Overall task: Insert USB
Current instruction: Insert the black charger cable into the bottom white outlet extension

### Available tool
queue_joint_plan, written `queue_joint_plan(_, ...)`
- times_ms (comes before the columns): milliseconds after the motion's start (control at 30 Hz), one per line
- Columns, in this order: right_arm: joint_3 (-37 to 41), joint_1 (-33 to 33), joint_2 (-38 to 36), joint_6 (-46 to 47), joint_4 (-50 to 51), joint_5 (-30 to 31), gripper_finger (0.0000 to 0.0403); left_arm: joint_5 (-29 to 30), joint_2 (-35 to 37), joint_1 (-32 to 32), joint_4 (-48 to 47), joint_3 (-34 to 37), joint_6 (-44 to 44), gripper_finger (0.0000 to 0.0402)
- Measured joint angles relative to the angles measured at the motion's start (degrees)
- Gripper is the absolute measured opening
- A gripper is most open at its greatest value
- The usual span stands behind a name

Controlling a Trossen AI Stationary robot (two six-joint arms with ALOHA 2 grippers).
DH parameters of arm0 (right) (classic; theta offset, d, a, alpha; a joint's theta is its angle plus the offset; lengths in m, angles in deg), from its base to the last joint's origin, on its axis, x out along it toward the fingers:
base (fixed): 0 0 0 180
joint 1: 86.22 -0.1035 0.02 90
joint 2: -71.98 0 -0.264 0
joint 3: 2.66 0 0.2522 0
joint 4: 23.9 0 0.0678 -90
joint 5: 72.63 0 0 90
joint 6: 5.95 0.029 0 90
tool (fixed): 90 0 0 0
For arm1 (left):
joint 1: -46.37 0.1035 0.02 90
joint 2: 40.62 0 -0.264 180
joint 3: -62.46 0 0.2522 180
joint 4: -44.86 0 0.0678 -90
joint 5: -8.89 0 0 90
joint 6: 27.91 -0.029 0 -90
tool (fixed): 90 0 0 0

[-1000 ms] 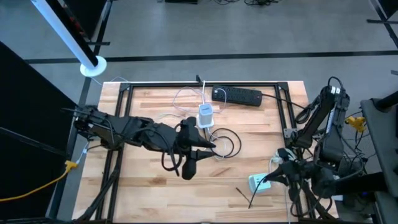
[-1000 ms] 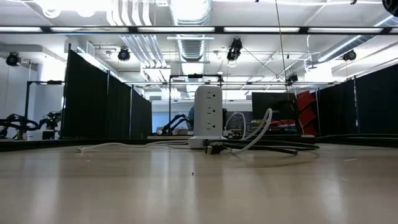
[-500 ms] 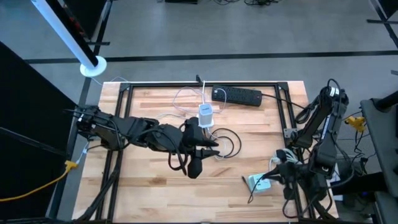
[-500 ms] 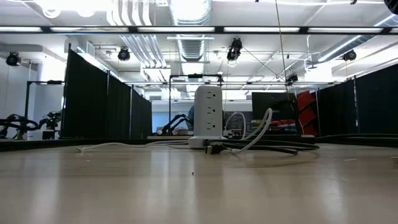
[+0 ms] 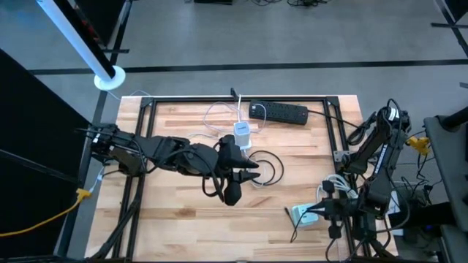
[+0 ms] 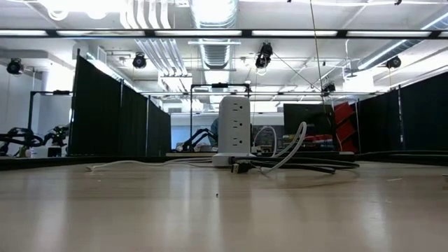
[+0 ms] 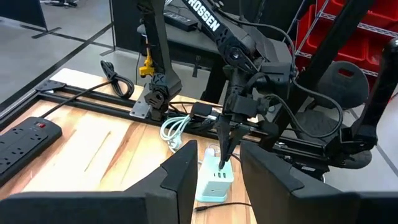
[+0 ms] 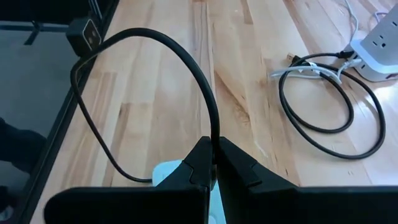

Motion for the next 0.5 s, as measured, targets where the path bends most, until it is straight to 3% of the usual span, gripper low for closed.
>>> queue_joint_plan(267, 3.6, 0.3, 0.0, -1.6, -7.5, 0.3, 0.0, 0.1, 0.0, 0.2, 0.8, 0.0, 0.0, 0.0109)
queue_joint_plan(500, 4.3, 0.7, -0.1, -2.9, -7.8, 0.7, 0.0, 0.1, 0.0, 0.2, 0.8, 0.0, 0.0, 0.0105)
